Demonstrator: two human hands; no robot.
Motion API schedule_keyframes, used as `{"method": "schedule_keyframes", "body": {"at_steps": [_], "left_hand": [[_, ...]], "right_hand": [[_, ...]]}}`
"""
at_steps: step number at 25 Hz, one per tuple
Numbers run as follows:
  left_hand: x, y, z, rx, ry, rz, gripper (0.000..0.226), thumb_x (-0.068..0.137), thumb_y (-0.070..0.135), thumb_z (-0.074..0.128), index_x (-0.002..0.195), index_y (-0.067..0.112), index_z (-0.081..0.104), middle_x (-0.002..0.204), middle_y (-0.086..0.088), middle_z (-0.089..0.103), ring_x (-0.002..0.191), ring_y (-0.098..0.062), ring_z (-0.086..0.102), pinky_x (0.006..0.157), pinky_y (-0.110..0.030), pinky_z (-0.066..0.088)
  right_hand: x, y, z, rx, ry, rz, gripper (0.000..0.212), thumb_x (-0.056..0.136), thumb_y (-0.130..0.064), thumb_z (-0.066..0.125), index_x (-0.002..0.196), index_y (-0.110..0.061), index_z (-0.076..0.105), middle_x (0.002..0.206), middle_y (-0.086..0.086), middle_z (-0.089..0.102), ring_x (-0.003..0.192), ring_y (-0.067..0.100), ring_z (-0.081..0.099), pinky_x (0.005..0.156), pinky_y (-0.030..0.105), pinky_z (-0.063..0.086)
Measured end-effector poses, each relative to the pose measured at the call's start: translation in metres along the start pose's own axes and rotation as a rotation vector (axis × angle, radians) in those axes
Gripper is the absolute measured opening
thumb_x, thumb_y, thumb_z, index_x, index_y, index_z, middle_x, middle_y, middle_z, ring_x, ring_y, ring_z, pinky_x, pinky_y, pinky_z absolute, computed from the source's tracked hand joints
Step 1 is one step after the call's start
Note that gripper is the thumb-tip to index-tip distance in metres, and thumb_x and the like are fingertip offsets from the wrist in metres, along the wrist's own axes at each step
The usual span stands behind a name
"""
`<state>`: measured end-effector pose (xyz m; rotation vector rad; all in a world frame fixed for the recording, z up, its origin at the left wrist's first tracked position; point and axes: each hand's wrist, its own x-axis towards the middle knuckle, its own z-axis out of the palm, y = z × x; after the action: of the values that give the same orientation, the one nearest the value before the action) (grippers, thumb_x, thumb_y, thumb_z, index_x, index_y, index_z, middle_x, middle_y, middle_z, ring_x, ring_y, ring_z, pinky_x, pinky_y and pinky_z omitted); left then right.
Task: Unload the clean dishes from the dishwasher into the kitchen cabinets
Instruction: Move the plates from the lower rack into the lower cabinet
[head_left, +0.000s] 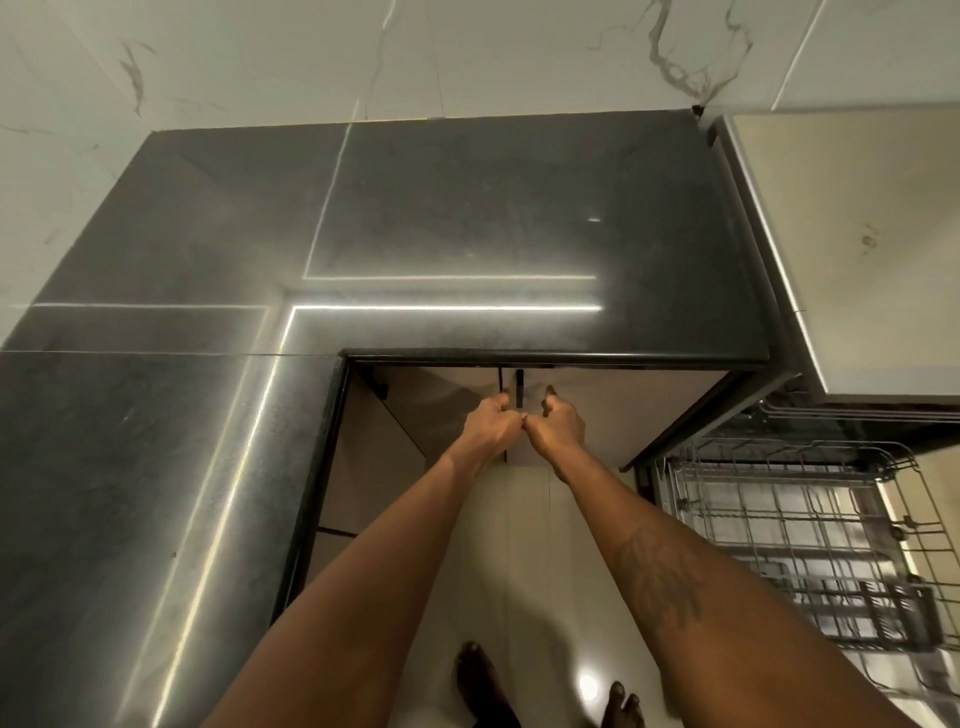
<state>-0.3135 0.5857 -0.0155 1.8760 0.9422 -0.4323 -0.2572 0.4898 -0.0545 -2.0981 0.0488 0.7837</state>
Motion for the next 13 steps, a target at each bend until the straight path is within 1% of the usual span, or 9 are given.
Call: {"method": "schedule_keyframes", "body": {"at_steps": [1,2,3,6,8,10,13], "left_hand": [[-0.011,0.0,0.003,0.046,-0.006,0.016,0.046,0.093,0.024,0.053,0.139,0.017,0.053,0.137,-0.011,0.057,0.126,-0.033,0.052,0.107,-0.041,0.044],[-0.02,-0.001,0.006,0.09,-0.004,0.035,0.053,0.094,0.028,0.054,0.146,0.018,0.047,0.144,-0.012,0.052,0.131,-0.034,0.049,0.11,-0.041,0.041],[-0.03,0.0,0.008,0.136,0.002,0.056,0.056,0.094,0.031,0.055,0.148,0.018,0.045,0.146,-0.013,0.051,0.133,-0.035,0.047,0.11,-0.04,0.04],[-0.065,0.008,0.012,0.249,0.046,0.127,0.049,0.095,0.035,0.054,0.142,0.019,0.051,0.136,-0.013,0.058,0.127,-0.035,0.053,0.103,-0.035,0.043],[-0.091,0.015,0.019,0.289,0.09,0.151,0.048,0.096,0.033,0.055,0.141,0.017,0.05,0.133,-0.013,0.06,0.126,-0.034,0.054,0.1,-0.033,0.043],[-0.116,0.022,0.029,0.324,0.134,0.166,0.048,0.097,0.033,0.055,0.142,0.015,0.05,0.132,-0.013,0.061,0.125,-0.034,0.054,0.1,-0.033,0.043],[-0.15,0.028,0.053,0.349,0.162,0.184,0.044,0.096,0.036,0.056,0.137,0.019,0.055,0.131,-0.011,0.063,0.126,-0.033,0.054,0.101,-0.034,0.044]], "right_hand": [[-0.009,0.003,-0.008,-0.048,-0.009,-0.045,0.076,0.089,-0.026,0.073,0.153,-0.015,0.036,0.151,0.012,0.046,0.137,0.029,0.046,0.107,0.035,0.044],[-0.017,0.006,-0.016,-0.088,-0.02,-0.093,0.076,0.089,-0.028,0.074,0.154,-0.017,0.036,0.152,0.012,0.045,0.137,0.029,0.046,0.106,0.034,0.043],[-0.025,0.01,-0.025,-0.131,-0.03,-0.145,0.077,0.089,-0.031,0.074,0.154,-0.018,0.036,0.152,0.011,0.046,0.137,0.028,0.046,0.107,0.033,0.043],[-0.048,0.02,-0.055,-0.219,-0.066,-0.268,0.079,0.088,-0.037,0.074,0.155,-0.021,0.035,0.149,0.011,0.049,0.136,0.028,0.047,0.107,0.034,0.043],[-0.061,0.026,-0.076,-0.258,-0.075,-0.315,0.079,0.087,-0.037,0.073,0.154,-0.022,0.036,0.147,0.01,0.052,0.135,0.027,0.049,0.108,0.034,0.044],[-0.076,0.034,-0.097,-0.295,-0.077,-0.351,0.078,0.086,-0.038,0.072,0.153,-0.023,0.038,0.146,0.01,0.053,0.135,0.027,0.05,0.108,0.034,0.044],[-0.1,0.053,-0.125,-0.343,-0.096,-0.398,0.077,0.085,-0.04,0.073,0.153,-0.023,0.039,0.147,0.009,0.052,0.135,0.027,0.049,0.109,0.036,0.044]]}}
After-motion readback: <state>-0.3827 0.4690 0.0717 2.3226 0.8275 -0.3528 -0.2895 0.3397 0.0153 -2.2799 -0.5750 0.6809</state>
